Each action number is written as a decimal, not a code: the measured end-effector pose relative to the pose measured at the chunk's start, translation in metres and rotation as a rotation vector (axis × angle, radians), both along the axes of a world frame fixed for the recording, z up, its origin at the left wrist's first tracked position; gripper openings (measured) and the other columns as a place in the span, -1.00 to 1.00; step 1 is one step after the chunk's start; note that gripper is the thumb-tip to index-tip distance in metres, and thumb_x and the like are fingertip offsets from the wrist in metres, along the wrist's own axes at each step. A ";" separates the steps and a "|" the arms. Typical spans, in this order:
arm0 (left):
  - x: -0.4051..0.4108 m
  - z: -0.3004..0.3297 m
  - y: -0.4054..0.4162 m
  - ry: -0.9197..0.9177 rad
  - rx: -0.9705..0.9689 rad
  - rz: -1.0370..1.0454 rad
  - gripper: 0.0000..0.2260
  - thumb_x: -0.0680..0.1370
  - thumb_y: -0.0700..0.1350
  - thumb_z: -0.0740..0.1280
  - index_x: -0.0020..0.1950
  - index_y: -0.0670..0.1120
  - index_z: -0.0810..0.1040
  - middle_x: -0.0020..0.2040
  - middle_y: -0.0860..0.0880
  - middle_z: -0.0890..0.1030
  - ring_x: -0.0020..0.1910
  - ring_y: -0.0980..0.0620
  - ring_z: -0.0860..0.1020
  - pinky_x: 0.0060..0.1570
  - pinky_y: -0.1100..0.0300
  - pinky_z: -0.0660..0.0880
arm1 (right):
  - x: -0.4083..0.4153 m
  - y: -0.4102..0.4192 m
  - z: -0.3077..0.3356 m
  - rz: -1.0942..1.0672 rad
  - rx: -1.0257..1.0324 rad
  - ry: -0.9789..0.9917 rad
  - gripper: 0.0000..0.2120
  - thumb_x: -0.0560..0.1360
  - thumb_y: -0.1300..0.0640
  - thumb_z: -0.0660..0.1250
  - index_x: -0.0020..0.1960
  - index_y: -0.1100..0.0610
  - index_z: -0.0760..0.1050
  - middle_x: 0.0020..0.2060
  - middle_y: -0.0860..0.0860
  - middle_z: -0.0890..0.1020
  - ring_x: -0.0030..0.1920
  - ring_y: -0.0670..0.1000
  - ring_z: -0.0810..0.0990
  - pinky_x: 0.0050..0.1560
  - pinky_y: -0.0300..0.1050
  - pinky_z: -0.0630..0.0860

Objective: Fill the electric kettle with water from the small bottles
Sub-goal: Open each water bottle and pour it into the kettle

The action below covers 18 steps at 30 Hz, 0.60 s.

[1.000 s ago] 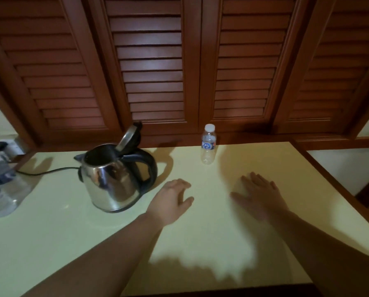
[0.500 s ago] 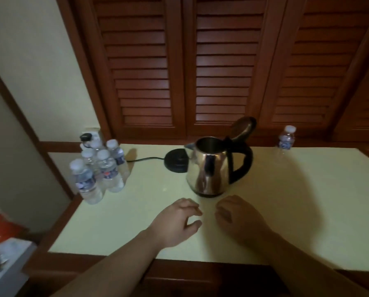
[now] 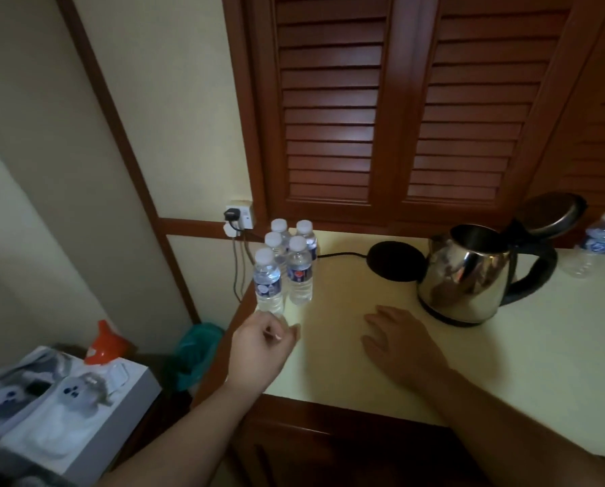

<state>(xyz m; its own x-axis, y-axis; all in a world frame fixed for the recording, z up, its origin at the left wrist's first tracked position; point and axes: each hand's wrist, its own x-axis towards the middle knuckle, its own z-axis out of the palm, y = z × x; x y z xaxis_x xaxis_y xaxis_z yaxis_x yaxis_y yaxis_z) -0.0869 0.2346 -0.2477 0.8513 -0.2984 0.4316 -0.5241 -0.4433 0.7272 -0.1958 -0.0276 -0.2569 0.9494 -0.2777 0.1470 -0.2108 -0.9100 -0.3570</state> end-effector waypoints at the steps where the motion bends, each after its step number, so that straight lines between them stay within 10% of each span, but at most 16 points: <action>1: 0.003 0.004 0.001 0.060 -0.069 0.101 -0.72 0.41 -0.07 0.57 -0.24 -0.02 0.45 -0.23 0.06 0.52 -0.27 0.09 0.52 -0.24 0.21 0.46 | -0.001 -0.001 0.000 0.001 0.003 0.004 -0.42 0.57 -0.30 0.20 0.51 -0.08 0.44 0.53 -0.04 0.39 0.52 -0.01 0.30 0.51 -0.05 0.21; 9: 0.032 0.018 -0.012 0.322 -0.218 0.124 -0.40 0.37 0.12 0.63 0.31 0.12 0.45 0.15 0.21 0.57 0.08 0.26 0.54 0.10 0.20 0.47 | 0.007 0.003 0.012 -0.026 0.073 0.004 -0.54 0.59 -0.21 0.29 0.42 -0.03 0.47 0.35 -0.08 0.47 0.37 -0.02 0.40 0.40 -0.02 0.36; 14: 0.031 0.013 -0.025 0.347 -0.163 0.131 -0.57 0.33 0.32 0.53 0.10 0.27 0.51 0.06 0.17 0.62 0.04 0.14 0.60 0.03 -0.01 0.64 | 0.012 0.006 0.028 -0.024 0.229 -0.056 -0.63 0.61 -0.17 0.32 0.33 -0.01 0.52 0.18 -0.13 0.53 0.22 -0.08 0.50 0.21 -0.16 0.41; 18: 0.013 0.015 -0.044 0.323 -0.116 -0.019 -0.60 0.37 0.09 0.63 0.11 0.14 0.57 0.02 0.20 0.66 0.02 0.26 0.60 -0.05 0.27 0.58 | 0.012 0.012 0.064 -0.008 0.337 -0.228 -0.69 0.62 -0.12 0.34 0.28 -0.01 0.55 0.06 -0.11 0.61 0.05 -0.16 0.57 0.04 -0.22 0.50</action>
